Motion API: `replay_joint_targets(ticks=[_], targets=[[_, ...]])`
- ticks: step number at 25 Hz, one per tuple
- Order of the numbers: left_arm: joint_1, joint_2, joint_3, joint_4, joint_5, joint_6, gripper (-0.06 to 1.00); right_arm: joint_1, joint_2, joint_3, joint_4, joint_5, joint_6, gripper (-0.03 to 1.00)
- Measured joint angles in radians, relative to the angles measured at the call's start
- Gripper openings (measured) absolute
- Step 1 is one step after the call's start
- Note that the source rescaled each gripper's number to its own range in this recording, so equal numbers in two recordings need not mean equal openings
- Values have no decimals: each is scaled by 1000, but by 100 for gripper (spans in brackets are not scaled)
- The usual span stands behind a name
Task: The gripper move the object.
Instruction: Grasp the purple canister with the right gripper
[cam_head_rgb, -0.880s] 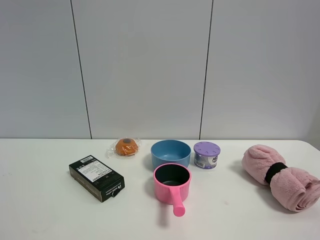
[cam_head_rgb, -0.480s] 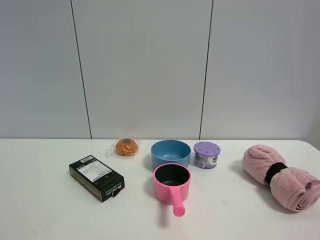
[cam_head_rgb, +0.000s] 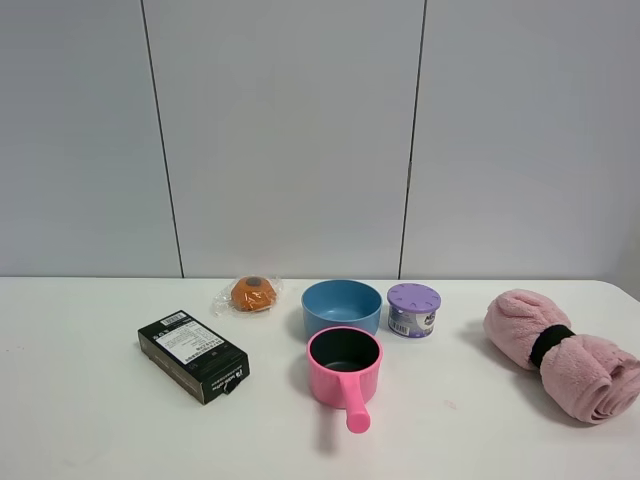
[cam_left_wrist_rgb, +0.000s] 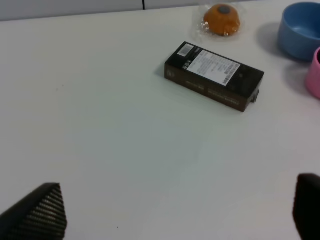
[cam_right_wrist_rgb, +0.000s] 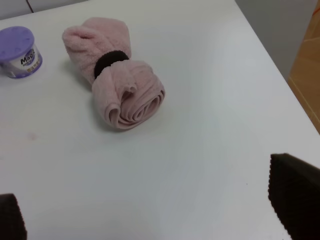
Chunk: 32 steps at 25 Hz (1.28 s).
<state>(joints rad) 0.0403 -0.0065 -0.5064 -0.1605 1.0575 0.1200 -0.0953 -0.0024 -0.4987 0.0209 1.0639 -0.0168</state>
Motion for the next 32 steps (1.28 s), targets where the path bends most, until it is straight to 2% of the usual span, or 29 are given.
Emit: replay_joint_targets(ticks=[21,24,27,32], targets=[[0,0,0,0,0,0,100,0,2,0,0,0,0,100],[0,0,0,0,0,1,100,0,72,-9,0,3,0,100],[0,0,0,0,0,1,100,0,226,-86,0,5,0,100],[0,0,0,0,0,1,100,0,512,-335,0,24,3,100]])
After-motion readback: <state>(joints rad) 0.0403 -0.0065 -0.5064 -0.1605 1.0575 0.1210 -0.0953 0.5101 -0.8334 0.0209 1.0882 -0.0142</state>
